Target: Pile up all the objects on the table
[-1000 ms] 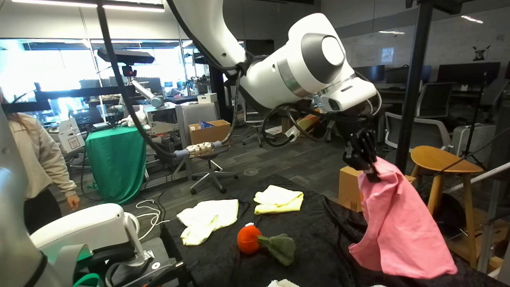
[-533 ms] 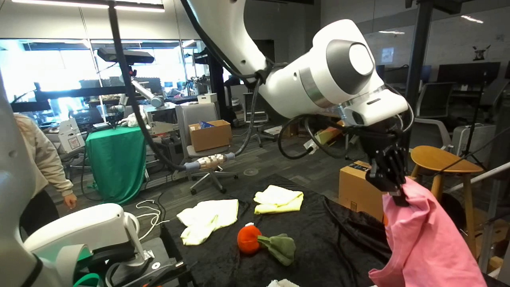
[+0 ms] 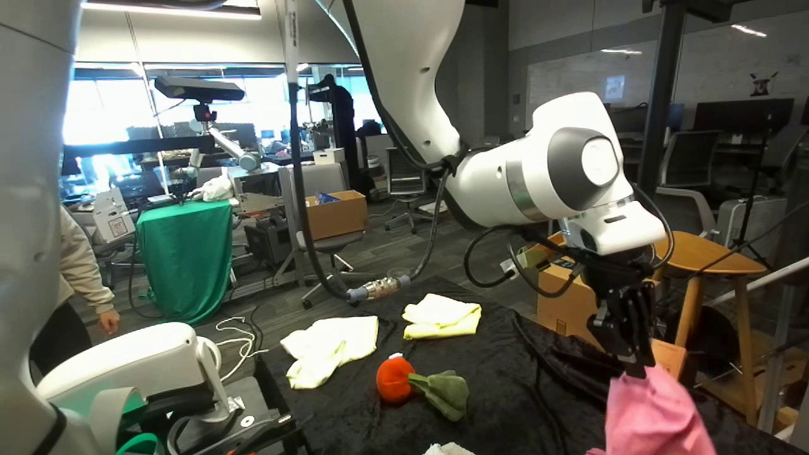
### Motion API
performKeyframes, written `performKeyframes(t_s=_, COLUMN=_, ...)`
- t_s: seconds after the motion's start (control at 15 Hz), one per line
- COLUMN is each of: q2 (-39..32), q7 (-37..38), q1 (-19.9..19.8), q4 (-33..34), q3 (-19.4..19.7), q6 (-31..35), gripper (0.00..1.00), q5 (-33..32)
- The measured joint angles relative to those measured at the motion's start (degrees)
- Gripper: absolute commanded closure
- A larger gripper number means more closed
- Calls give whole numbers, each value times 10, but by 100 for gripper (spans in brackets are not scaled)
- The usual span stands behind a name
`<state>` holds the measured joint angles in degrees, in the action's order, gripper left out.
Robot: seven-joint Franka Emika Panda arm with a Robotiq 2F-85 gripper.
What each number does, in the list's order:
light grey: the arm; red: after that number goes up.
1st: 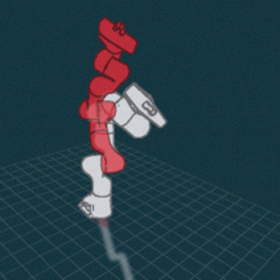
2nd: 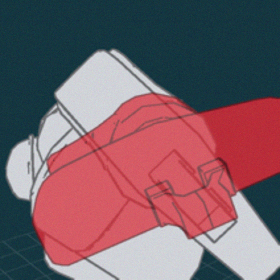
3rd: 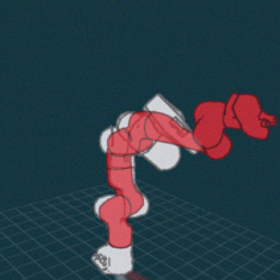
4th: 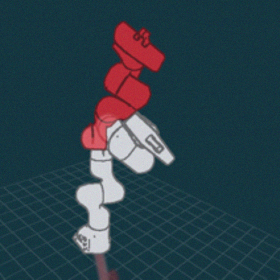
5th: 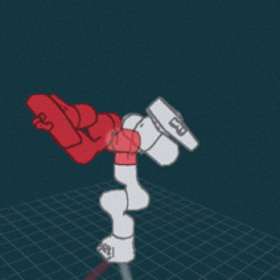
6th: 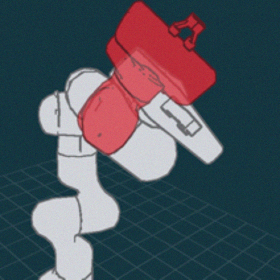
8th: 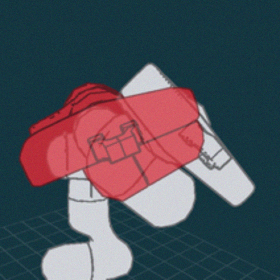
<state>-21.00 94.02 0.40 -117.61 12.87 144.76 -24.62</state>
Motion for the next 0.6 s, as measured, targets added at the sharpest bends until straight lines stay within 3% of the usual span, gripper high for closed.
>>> performKeyframes(t_s=0.33, q2=-21, q7=-47, q1=4, q4=16, q3=-8, q6=-12, gripper=2, q5=15)
performKeyframes(t_s=0.6, q2=-21, q7=-150, q1=3, q4=14, q3=-36, q6=-12, gripper=0, q5=55)
